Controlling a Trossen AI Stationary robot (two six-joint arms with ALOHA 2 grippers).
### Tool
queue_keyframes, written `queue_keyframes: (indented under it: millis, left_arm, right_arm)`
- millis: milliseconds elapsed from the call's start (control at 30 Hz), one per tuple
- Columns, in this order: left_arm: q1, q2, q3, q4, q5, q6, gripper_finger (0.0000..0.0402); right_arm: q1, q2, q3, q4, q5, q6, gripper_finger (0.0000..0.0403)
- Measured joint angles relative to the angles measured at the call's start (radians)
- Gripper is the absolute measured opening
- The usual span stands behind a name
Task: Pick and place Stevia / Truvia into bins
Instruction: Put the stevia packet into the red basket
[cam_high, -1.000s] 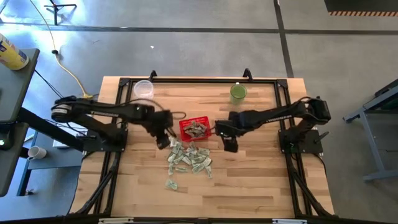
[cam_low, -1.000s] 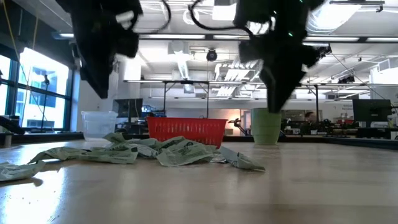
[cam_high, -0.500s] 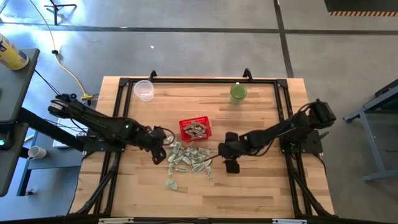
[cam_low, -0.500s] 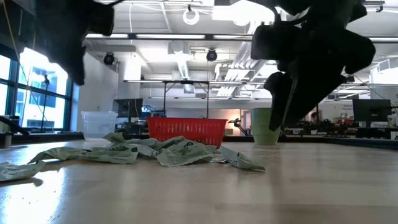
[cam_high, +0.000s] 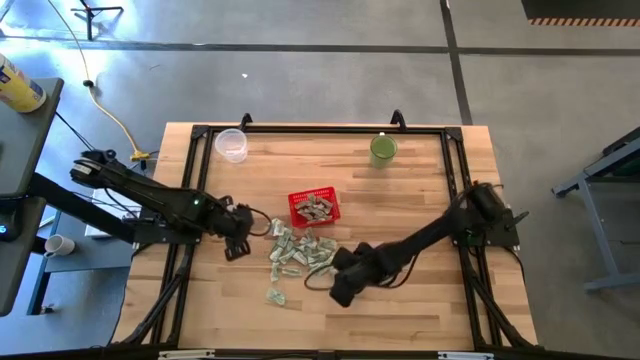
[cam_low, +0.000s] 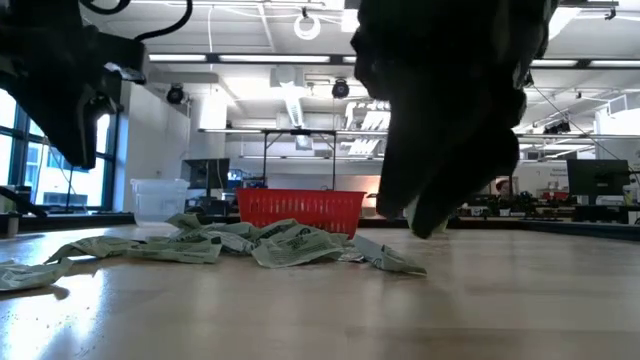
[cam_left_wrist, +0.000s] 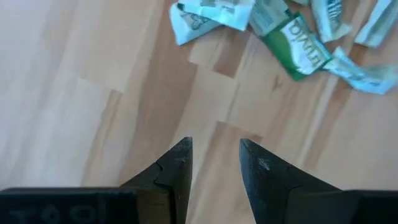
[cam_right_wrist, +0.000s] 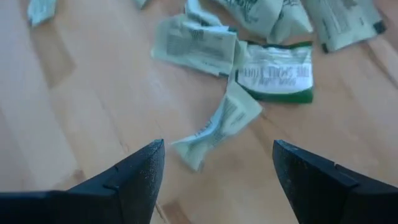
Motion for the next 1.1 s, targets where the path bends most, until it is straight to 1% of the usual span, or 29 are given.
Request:
queue_keyframes:
  millis: [133,200,267,400,500,567,633,800,867,933,967,1033,1100]
  left_arm:
    - [0.0,-0.032,-0.029,0.001,-0.022,0.056,0.0166]
    - [0.0,-0.043,-0.036,0.003,-0.023,0.075,0.0166]
    - [0.0,-0.055,-0.044,-0.003,-0.023,0.086,0.0166]
    - [0.0,-0.076,-0.044,-0.001,-0.024,0.089,0.0166]
    - [0.0,-0.08,-0.044,-0.012,-0.029,0.089,0.0166]
    - [0.0,-0.083,-0.043,-0.016,-0.03,0.089,0.0166]
    - [0.0,-0.082,-0.043,-0.025,-0.03,0.089,0.0166]
    - [0.0,-0.082,-0.043,-0.026,-0.03,0.088,0.0166]
    - [0.0,-0.082,-0.043,-0.022,-0.045,0.084,0.0166]
    - [0.0,-0.082,-0.043,-0.015,-0.063,0.076,0.0166]
    - [0.0,-0.082,-0.043,-0.012,-0.071,0.072,0.0166]
    - [0.0,-0.082,-0.043,0.0,-0.079,0.07,0.0166]
    - [0.0,-0.082,-0.043,0.028,-0.08,0.07,0.0166]
  right_arm:
    - [0.024,0.066,0.098,-0.099,0.142,0.101,0.0288]
    - [0.024,0.097,0.13,-0.123,0.168,0.111,0.0288]
    - [0.018,0.121,0.15,-0.134,0.158,0.111,0.0288]
    - [0.01,0.155,0.155,-0.143,0.099,0.15,0.0287]
    - [0.01,0.171,0.153,-0.145,0.078,0.187,0.0275]
    - [0.01,0.178,0.154,-0.157,0.069,0.203,0.0254]
    - [0.009,0.182,0.154,-0.18,0.054,0.228,0.0223]
    - [0.007,0.184,0.152,-0.24,0.024,0.24,0.0106]
    - [0.01,0.184,0.152,-0.26,0.01,0.234,0.0059]
    - [0.003,0.184,0.152,-0.278,-0.032,0.234,0.0019]
    - [-0.002,0.184,0.152,-0.281,-0.056,0.232,0.0011]
    - [-0.013,0.176,0.152,-0.283,-0.09,0.227,0.0013]
    - [-0.022,0.155,0.15,-0.289,-0.084,0.225,0.0015]
